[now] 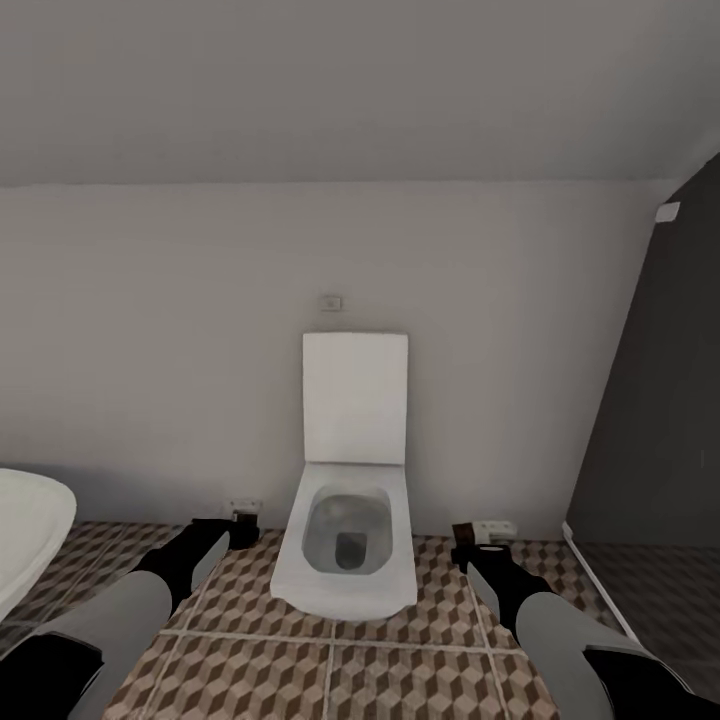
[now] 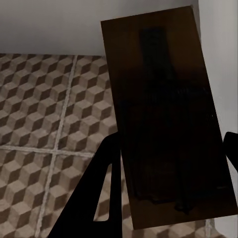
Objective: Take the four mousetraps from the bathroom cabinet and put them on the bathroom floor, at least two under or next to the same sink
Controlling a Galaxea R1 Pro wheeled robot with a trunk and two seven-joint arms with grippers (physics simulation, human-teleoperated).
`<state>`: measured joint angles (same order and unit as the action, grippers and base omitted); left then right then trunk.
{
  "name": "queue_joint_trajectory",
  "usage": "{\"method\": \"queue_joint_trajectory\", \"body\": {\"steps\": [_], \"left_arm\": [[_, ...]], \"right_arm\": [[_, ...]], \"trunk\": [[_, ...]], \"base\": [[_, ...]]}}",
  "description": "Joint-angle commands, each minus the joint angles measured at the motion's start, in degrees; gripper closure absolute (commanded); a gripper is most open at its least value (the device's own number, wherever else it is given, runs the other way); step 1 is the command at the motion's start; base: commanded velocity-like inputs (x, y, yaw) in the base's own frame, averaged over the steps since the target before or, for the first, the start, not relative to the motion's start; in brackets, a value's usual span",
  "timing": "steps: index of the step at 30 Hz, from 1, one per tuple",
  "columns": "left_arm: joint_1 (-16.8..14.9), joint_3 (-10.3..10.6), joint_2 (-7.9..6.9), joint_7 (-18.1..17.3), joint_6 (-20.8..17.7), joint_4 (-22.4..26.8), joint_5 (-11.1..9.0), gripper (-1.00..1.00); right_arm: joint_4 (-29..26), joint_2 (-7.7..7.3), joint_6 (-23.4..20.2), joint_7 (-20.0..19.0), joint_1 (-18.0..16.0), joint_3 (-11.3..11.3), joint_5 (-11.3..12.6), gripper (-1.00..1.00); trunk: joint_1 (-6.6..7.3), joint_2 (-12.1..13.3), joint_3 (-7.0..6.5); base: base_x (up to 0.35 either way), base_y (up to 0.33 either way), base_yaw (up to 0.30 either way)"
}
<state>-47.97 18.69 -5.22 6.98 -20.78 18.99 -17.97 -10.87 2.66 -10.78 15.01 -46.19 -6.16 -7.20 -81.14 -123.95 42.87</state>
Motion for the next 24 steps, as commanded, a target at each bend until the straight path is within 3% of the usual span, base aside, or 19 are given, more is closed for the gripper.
{"method": "queue_joint_trajectory", "body": {"steps": [1, 24], "left_arm": [[0.0, 0.5, -0.06, 0.6, -0.3, 0.2, -0.5, 1.00], [0.0, 0.5, -0.11, 0.6, 1.5, 0.1, -0.6, 1.00]], "right_arm": [[-0.1, 0.06, -0.3, 0.1, 0.0, -0.4, -0.4, 1.00], [-0.1, -0.09, -0.4, 0.1, 0.0, -0.7, -0.4, 1.00]], "trunk": [[-0.22, -0.4, 0.25], [-5.27, -9.7, 4.37]], "base": [[0.000, 0.000, 0.000], [0.000, 0.000, 0.000]]}}
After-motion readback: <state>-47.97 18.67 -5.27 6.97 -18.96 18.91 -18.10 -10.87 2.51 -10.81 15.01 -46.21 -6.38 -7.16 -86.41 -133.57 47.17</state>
